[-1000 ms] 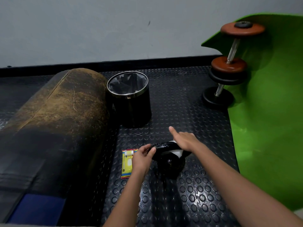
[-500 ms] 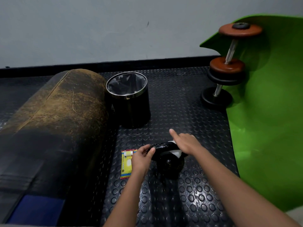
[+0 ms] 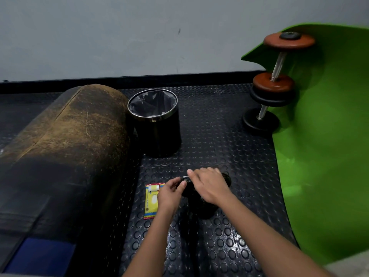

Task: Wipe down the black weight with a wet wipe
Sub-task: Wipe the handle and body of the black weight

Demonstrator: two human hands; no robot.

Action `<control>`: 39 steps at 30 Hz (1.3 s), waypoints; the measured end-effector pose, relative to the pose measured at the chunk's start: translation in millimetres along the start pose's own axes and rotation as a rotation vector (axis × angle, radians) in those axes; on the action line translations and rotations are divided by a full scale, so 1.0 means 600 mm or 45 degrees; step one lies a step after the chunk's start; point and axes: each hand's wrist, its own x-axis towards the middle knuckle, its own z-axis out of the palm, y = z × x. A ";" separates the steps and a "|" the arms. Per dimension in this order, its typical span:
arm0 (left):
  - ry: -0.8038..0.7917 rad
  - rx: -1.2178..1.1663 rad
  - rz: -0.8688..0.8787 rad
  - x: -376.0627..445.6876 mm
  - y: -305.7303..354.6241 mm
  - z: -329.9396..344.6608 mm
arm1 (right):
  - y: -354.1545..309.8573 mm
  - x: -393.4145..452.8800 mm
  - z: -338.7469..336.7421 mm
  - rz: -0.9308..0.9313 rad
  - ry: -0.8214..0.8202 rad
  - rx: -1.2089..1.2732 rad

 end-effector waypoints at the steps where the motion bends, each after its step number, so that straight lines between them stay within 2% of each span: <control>1: -0.002 -0.003 0.001 0.000 0.000 0.000 | 0.008 -0.002 -0.001 -0.008 0.003 0.041; 3: -0.001 -0.003 -0.001 -0.002 0.003 0.000 | 0.033 -0.006 -0.006 0.030 0.032 0.127; 9: 0.001 -0.002 -0.012 -0.004 0.002 -0.001 | 0.084 -0.017 -0.014 0.417 0.111 0.423; 15: 0.003 -0.019 -0.002 -0.001 0.002 0.001 | 0.026 -0.011 0.017 0.159 0.203 0.078; 19: 0.001 -0.032 -0.005 -0.003 0.003 0.001 | 0.022 -0.020 0.031 -0.035 0.208 0.116; 21: 0.001 -0.025 -0.007 -0.004 0.003 0.001 | 0.045 -0.027 0.032 -0.058 0.260 0.167; 25: 0.000 -0.025 -0.006 -0.006 0.003 0.000 | 0.084 -0.039 0.039 0.140 0.392 0.353; 29: -0.002 -0.030 -0.008 -0.007 0.005 0.000 | 0.085 -0.040 0.047 0.419 0.411 0.643; 31: 0.000 -0.028 -0.012 -0.007 0.005 0.000 | 0.072 -0.039 0.043 0.492 0.402 0.635; 33: 0.007 -0.027 -0.015 -0.005 0.004 0.001 | 0.054 -0.043 0.042 0.413 0.426 0.470; 36: 0.009 -0.031 -0.015 -0.003 0.001 0.001 | 0.036 -0.054 0.054 0.126 0.447 0.281; 39: 0.009 -0.014 -0.013 -0.003 0.002 0.001 | 0.045 -0.070 0.063 -0.044 0.461 0.307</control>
